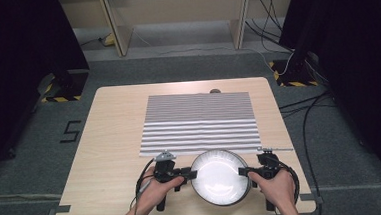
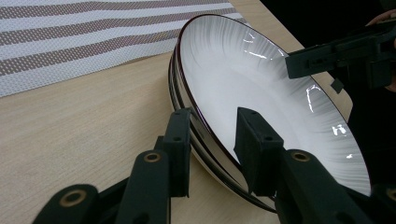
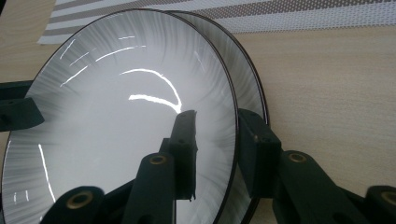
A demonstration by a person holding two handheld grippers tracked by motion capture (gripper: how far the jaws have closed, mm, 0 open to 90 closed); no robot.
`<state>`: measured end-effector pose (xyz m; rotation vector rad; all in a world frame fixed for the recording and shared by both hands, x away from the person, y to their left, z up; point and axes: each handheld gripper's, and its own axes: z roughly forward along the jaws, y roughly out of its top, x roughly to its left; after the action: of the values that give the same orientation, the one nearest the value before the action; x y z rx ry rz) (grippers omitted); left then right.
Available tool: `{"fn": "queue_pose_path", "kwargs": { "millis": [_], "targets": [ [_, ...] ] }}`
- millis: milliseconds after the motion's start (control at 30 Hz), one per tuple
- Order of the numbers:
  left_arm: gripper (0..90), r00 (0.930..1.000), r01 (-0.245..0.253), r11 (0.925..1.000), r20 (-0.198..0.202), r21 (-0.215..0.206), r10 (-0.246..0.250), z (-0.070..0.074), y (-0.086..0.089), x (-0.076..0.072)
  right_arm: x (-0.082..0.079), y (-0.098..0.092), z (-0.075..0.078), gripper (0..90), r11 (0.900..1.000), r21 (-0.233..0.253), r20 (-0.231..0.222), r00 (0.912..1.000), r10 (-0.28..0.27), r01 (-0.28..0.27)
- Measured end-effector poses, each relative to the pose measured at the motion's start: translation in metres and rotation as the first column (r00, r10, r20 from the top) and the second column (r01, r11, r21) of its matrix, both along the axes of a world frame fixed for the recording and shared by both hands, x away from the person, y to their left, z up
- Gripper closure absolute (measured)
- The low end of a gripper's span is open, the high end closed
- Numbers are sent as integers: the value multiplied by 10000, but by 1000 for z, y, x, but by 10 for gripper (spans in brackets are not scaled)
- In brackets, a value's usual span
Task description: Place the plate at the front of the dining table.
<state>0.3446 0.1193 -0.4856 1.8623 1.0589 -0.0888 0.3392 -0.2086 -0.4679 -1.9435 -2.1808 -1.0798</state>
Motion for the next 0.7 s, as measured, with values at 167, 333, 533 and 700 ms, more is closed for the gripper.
{"fn": "queue_pose_path", "kwargs": {
  "millis": [167, 333, 533, 700],
  "targets": [
    [650, 10000, -13, 9999, -87, 160, 15, 1, -2, 0, -2, -2, -2, 731, 10000, 56, 202, 9998, -73, 72],
    [652, 9999, -123, 9993, -63, 348, 125, 0, -7, 2, -1, -12, -8, 855, 9981, 567, 275, 9993, -246, 230],
    [656, 9998, -134, 9985, -153, 532, 142, 0, -10, 7, 2, -11, -9, 860, 9983, 513, 480, 9984, -283, 258],
    [676, 9996, -256, 9977, -93, 628, 262, -3, -15, 9, 2, -10, -8, 868, 9972, 479, 828, 9947, -611, 573]
  ]
}}
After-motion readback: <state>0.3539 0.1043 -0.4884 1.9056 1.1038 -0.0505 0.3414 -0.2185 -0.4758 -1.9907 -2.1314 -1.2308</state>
